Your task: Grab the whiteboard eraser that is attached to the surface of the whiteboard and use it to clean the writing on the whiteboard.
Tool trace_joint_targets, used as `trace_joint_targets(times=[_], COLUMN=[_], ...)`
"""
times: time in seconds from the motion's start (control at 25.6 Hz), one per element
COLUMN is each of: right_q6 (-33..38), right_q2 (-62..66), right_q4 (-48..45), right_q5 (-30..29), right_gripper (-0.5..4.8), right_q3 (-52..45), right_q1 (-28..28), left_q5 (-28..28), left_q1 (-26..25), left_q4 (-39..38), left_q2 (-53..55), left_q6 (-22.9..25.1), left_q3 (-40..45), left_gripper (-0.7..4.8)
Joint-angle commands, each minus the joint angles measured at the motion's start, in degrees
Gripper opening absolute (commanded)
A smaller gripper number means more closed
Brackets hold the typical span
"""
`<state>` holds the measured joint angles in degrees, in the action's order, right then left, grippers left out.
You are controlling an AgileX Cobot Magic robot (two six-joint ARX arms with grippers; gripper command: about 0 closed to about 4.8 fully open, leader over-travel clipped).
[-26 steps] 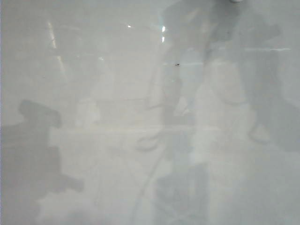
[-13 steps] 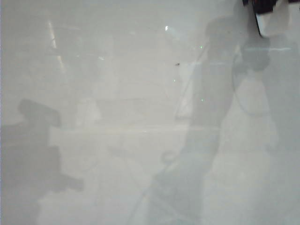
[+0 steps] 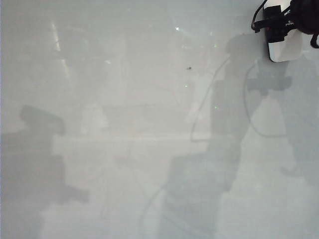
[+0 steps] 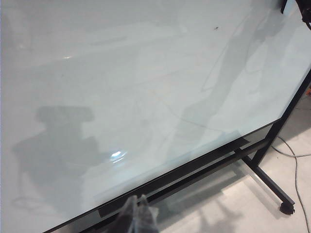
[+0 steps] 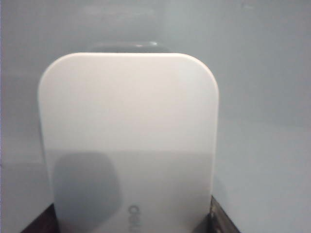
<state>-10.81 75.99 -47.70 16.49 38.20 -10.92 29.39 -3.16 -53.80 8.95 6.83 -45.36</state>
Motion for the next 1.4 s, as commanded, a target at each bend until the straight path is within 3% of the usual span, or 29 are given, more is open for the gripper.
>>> trace_joint_targets(times=[0.04, 0.27, 0.43, 0.55, 0.62, 0.66, 1.09, 1.21, 1.37, 1.4], right_q6=[3.34, 3.80, 3.78, 3.72, 3.72, 3.72, 2.95, 2.97, 3.13, 3.10], right_q2=[0.79, 2.62, 3.19, 3.19, 3.17, 3.17, -3.54, -14.27, -28.50, -31.67], right_q4=[-3.65, -4.96, -4.83, -4.44, -4.37, -4.31, 2.21, 11.13, 20.41, 22.67], right_q5=[-0.37, -1.31, -2.60, -2.58, -2.43, -2.43, 1.79, 1.77, 1.53, 1.53], right_gripper=[1.38, 1.40, 2.00, 2.71, 4.52, 4.79, 4.79, 4.79, 3.63, 3.07], right_q3=[0.28, 0.39, 0.42, 0.39, 0.39, 0.39, -1.95, -5.55, -9.75, -10.62], right_q1=[0.57, 0.63, 0.63, 0.63, 0.63, 0.61, 0.24, 0.17, 0.20, 0.22], left_q5=[0.20, 0.20, 0.20, 0.22, 0.20, 0.20, 0.20, 0.20, 0.22, 0.20], left_q1=[0.00, 0.00, 0.00, 0.00, 0.00, 0.00, 0.00, 0.00, 0.00, 0.00], left_q4=[0.70, 0.72, 0.70, 0.70, 0.70, 0.68, 0.70, 0.68, 0.70, 0.70], left_q2=[-0.02, -0.02, -0.02, -0.02, -0.02, -0.02, -0.02, -0.02, -0.02, -0.02], left_q6=[0.20, 0.20, 0.20, 0.20, 0.20, 0.20, 0.20, 0.20, 0.20, 0.20], left_q3=[-0.11, -0.11, -0.11, -0.11, -0.11, -0.11, -0.11, -0.11, -0.11, -0.11], left_gripper=[-0.02, -0.02, -0.02, -0.02, -0.02, -0.02, -0.02, -0.02, -0.02, -0.02])
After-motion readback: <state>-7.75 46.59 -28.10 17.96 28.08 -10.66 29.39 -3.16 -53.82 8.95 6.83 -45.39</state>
